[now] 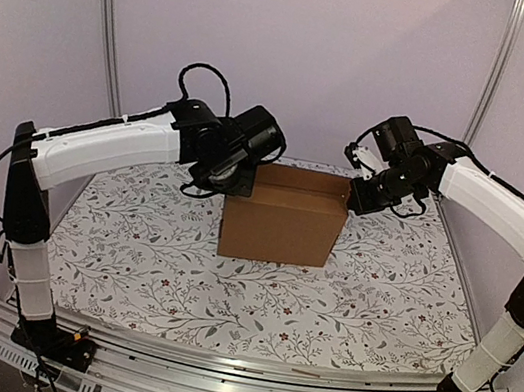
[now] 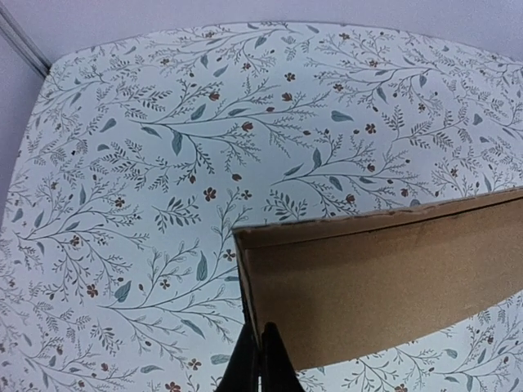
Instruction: Fold the paper box
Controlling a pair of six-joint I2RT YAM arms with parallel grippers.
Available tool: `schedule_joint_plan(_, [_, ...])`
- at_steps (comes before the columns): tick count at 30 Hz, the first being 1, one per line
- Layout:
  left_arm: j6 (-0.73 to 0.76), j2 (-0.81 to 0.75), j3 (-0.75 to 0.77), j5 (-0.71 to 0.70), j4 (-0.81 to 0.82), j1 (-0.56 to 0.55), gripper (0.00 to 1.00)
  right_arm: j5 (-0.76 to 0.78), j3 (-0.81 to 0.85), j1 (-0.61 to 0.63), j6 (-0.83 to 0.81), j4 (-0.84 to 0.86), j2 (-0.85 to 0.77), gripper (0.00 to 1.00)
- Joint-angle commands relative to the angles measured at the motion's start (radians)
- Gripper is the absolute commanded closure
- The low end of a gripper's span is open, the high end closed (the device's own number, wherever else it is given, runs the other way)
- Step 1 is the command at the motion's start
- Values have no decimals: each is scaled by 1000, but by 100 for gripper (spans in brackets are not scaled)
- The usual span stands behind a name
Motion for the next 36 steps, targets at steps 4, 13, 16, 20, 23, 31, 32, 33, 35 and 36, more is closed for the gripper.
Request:
schedule_joint_plan(4, [11, 55, 52, 69, 20, 7, 99, -46, -30, 27, -2, -26, 21, 98])
schedule_joint_plan(13, [32, 62, 12, 56, 13, 2, 100, -54, -36, 27, -4, -26, 21, 98])
schedule_joint_plan(16, [52, 53, 8, 50, 8, -1, 100, -53, -36, 27, -6, -27, 21, 98])
schedule_joint_plan(20, [64, 44, -4, 22, 0, -1, 100, -52, -38, 28, -7, -26, 21, 98])
schedule_joint_plan(23, [70, 51, -11, 27, -1, -1, 100, -52, -36, 29, -8, -27, 22, 98])
schedule_joint_plan(31, [61, 63, -24, 30, 0, -7, 100, -51, -43, 34, -12, -26, 21, 98])
schedule_joint_plan(32, [62, 64, -25, 28, -1, -8, 100, -51, -45, 34, -13, -25, 21, 98])
schedule_joint_plan(33, [61, 65, -26, 25, 0, -9, 100, -48, -46, 36, -14, -25, 21, 98])
schedule_joint_plan(35, [61, 68, -32, 22, -1, -11, 100, -48, -51, 36, -17, -22, 21, 97])
schedule_joint_plan(36, [58, 68, -36, 20, -1, -13, 100, -47, -53, 36, -18, -23, 20, 97])
